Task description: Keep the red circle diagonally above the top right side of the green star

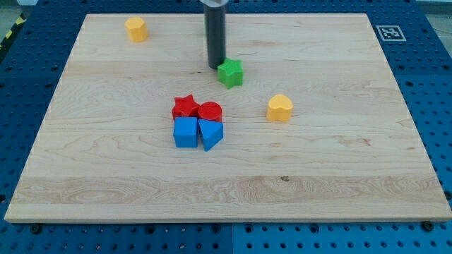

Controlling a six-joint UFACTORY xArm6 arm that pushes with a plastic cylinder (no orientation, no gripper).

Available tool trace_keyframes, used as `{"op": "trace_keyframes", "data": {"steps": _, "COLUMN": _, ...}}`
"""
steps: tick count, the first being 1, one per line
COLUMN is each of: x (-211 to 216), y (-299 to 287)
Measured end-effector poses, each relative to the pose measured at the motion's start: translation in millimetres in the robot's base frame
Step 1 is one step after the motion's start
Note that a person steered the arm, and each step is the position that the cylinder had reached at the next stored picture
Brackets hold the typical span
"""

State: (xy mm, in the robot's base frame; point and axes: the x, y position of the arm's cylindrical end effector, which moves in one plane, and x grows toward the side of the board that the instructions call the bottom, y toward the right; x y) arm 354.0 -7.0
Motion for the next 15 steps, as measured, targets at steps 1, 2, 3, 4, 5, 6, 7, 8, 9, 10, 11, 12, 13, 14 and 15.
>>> {"op": "trace_keyframes", "data": {"steps": 1, "x": 22.6, "y": 16.1}}
{"op": "trace_keyframes", "data": {"steps": 2, "x": 36.7, "y": 12.4}}
{"op": "trace_keyframes", "data": {"steps": 3, "x": 39.6, "y": 12.3}}
{"op": "trace_keyframes", "data": {"steps": 4, "x": 73.2, "y": 11.1}}
{"op": "trace_keyframes", "data": {"steps": 5, "x": 101.0, "y": 6.2}}
{"op": "trace_keyframes", "data": {"steps": 6, "x": 124.4, "y": 5.9}}
{"op": "trace_keyframes", "data": {"steps": 7, "x": 137.1, "y": 0.4}}
{"op": "trace_keyframes", "data": {"steps": 8, "x": 158.5, "y": -0.1}}
{"op": "trace_keyframes", "data": {"steps": 9, "x": 169.4, "y": -22.6}}
{"op": "trace_keyframes", "data": {"steps": 10, "x": 167.6, "y": -53.3}}
{"op": "trace_keyframes", "data": {"steps": 11, "x": 154.1, "y": -42.9}}
{"op": "trace_keyframes", "data": {"steps": 12, "x": 153.7, "y": -16.4}}
{"op": "trace_keyframes", "data": {"steps": 13, "x": 145.0, "y": -13.0}}
{"op": "trace_keyframes", "data": {"steps": 14, "x": 137.9, "y": -24.7}}
{"op": "trace_keyframes", "data": {"steps": 15, "x": 126.7, "y": -40.2}}
